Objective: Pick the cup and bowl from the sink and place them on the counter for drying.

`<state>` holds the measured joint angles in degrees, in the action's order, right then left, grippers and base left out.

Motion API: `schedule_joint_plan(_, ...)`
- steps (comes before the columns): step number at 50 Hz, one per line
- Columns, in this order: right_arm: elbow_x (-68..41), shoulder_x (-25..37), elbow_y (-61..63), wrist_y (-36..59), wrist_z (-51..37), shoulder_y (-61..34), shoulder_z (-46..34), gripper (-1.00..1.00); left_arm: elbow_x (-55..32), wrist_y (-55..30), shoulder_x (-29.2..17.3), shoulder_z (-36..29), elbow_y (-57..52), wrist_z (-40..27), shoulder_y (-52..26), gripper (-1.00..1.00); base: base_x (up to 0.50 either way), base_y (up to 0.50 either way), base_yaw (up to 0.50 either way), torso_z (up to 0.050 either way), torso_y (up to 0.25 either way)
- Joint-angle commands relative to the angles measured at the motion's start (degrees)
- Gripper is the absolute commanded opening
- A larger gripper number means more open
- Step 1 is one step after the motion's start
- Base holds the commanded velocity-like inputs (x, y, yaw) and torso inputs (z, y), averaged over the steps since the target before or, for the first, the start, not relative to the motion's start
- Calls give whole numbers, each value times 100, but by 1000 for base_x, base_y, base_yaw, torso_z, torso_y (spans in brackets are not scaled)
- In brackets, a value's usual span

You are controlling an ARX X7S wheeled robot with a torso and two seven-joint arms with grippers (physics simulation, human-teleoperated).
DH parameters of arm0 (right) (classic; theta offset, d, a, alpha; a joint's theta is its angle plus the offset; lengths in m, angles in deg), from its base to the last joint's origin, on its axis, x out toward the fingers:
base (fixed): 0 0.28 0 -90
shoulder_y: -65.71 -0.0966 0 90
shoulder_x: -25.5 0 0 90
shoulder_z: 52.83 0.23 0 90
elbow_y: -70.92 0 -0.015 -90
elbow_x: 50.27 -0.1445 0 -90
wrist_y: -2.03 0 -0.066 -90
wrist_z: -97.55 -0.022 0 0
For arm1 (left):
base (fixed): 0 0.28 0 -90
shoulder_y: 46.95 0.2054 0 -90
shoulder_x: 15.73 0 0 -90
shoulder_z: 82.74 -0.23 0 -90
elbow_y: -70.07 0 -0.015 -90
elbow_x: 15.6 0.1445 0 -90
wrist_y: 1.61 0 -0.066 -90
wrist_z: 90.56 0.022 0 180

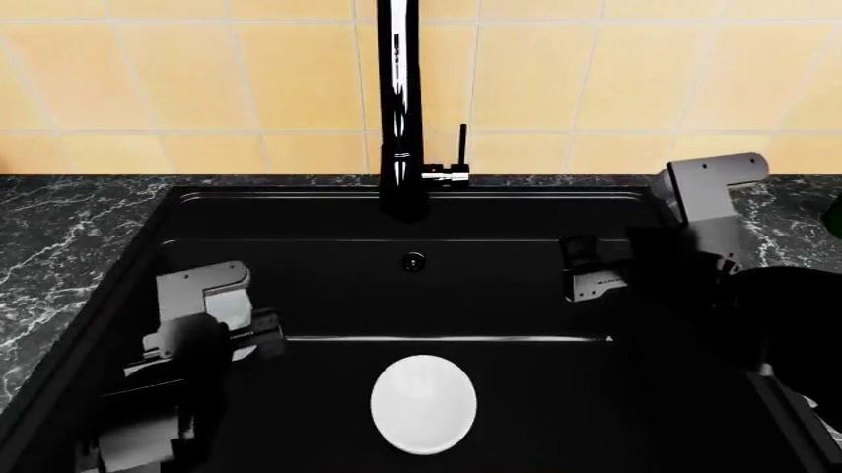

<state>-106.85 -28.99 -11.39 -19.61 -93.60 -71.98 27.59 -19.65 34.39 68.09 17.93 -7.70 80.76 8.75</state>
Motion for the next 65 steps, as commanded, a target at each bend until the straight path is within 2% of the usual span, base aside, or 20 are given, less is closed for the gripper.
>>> schedule_joint_plan(1,-67,30,9,-32,6,72,50,100,-266,-1666,-11,-164,-2209,1,37,-100,0,0,0,0,0)
schedule_joint_plan(15,16,-96,-191,-187,71,103,-61,100,-601,-3433,-448,78,-3803,195,-437,-100,0,0,0,0,0)
schedule_joint_plan(19,-32,-111,-162,-125,62,66,-87,100,-730,-3594,-690,65,-3994,77,-545,-100,0,0,0,0,0)
schedule_joint_plan(21,-3,-103,-162,-174,69,70,-87,100,-1621,-3598,-945,123,-3944,-545,-545,-100,0,0,0,0,0)
schedule_joint_plan(23,16,-107,-191,-217,85,86,-90,100,-3313,-3597,-1394,284,-3789,-1810,-615,-100,0,0,0,0,5)
schedule_joint_plan(25,53,-124,-232,-271,112,111,-119,100,-4153,-3592,-1689,354,-3690,-2562,-727,-100,0,0,0,0,0)
schedule_joint_plan(33,87,-150,-246,-367,156,176,-166,100,-5121,-3575,-2026,586,-3008,-4188,-896,-100,0,0,0,0,0)
schedule_joint_plan(39,40,-98,-144,-402,102,261,-73,100,-5580,-3553,-2453,559,-2551,-4422,-996,-100,0,0,0,0,0)
schedule_joint_plan(47,84,-114,-240,-422,162,213,-164,100,-6197,-3542,-2814,838,-2217,-4968,-1052,-100,0,0,0,0,0)
schedule_joint_plan(50,141,-143,-312,-448,208,145,-242,100,-6462,-3522,-2991,659,-2018,-5086,-1127,-100,0,0,0,0,0)
schedule_joint_plan(56,195,-194,-378,-506,279,122,-345,100,-6873,-3502,-3151,845,-1695,-5501,-1293,-100,0,0,0,0,2)
schedule_joint_plan(65,206,-194,-417,-571,310,200,-365,100,-6821,-3219,-3427,746,-1161,-5526,-1404,-100,0,0,0,0,0)
